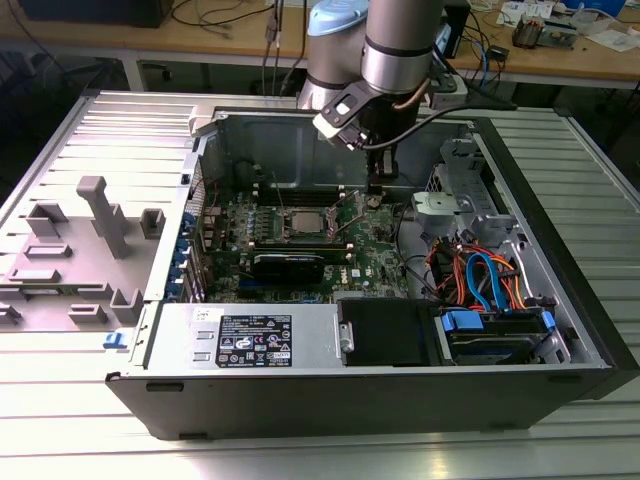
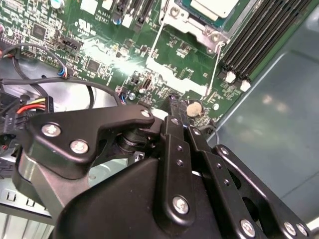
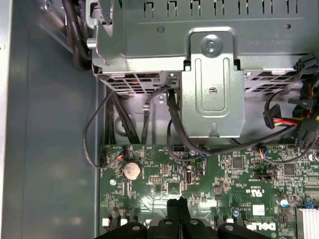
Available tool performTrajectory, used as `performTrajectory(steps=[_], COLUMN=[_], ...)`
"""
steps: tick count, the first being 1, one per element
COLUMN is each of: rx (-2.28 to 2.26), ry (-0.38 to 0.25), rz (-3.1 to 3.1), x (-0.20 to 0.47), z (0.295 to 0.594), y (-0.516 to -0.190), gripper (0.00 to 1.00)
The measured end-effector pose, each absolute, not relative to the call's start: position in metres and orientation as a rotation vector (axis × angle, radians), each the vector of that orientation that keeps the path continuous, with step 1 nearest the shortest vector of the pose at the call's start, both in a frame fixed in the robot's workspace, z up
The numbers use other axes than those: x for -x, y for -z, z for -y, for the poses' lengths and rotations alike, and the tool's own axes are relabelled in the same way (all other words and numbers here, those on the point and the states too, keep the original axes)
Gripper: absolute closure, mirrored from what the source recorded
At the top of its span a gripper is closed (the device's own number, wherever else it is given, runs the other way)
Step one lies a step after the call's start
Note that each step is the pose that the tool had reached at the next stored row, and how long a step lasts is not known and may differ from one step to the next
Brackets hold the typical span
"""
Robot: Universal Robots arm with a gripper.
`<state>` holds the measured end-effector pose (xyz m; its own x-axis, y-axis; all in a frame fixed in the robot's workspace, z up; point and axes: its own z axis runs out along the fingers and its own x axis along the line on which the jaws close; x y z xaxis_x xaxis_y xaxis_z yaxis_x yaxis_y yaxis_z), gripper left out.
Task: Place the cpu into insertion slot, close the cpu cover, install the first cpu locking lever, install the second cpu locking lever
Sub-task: 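Close the cpu cover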
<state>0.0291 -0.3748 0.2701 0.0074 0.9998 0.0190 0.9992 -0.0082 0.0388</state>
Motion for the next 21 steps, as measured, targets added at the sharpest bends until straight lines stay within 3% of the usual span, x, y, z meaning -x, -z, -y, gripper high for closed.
performTrajectory(steps=[21], rx=[-2.221], ry=[-0.056], rz=[-2.205], x=[-0.0335], z=[0.3735], y=[-0.2608], gripper=[0.89])
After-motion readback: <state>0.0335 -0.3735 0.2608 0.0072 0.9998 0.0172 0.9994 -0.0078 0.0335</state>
